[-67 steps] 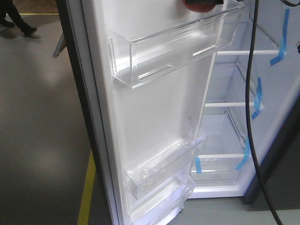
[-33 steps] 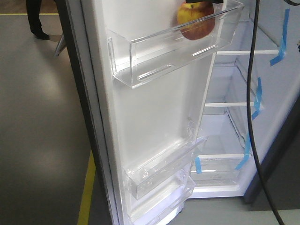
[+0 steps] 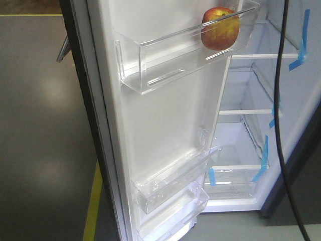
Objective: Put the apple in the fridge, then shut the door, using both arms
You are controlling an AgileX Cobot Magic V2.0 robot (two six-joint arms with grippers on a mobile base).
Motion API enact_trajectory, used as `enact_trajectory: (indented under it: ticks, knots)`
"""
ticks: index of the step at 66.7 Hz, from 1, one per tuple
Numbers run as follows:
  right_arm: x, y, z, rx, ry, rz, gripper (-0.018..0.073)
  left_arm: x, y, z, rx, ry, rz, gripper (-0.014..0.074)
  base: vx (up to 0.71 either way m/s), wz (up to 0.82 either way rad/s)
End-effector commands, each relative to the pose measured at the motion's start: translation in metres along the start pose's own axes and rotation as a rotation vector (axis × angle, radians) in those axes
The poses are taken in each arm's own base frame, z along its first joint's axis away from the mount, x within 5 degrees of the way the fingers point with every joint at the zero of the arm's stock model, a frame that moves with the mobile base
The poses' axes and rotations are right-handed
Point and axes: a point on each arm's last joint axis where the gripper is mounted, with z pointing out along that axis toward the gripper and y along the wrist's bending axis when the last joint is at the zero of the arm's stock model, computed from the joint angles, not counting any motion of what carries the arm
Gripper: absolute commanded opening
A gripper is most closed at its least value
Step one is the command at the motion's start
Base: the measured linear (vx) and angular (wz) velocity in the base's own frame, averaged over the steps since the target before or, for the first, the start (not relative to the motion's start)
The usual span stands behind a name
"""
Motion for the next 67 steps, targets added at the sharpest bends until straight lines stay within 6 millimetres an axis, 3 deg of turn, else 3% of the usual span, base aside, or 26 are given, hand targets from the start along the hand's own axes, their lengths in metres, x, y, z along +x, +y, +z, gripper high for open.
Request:
enact_trajectory:
  ticks: [1, 11, 29, 43, 57, 67]
  knots:
    - [-0.028, 0.03, -0.049, 0.017, -0.158, -0.062, 0.0261, 0.002, -0.002, 0.0, 0.02, -0.056, -0.011, -0.0006, 0.0, 0.0]
    - [-0.038, 0.056, -0.085, 0.025, -0.207, -0.117, -0.0017, 0.002, -0.002, 0.0, 0.02, -0.056, -0.011, -0.0006, 0.0, 0.0]
    - [-0.037, 0.103, -0.143, 0.01, -0.203, -0.201, -0.0004, 0.0, -0.002, 0.0, 0.024, -0.076, -0.013, -0.0006, 0.0, 0.0]
    - [-0.021, 0.12, -0.161, 0.037, -0.232, -0.204, -0.0003, -0.011, -0.004, -0.002, 0.065, -0.2, -0.185, -0.0006, 0.0, 0.0]
    - [0.036, 0.128, -0.159, 0.08, -0.219, -0.118, -0.0003, -0.015, -0.005, -0.003, 0.083, -0.234, -0.255, -0.0006, 0.0, 0.0]
    - [0.103, 0.143, -0.158, 0.101, -0.189, -0.021, -0.0003, -0.017, -0.005, -0.003, 0.094, -0.262, -0.272, -0.0006, 0.0, 0.0]
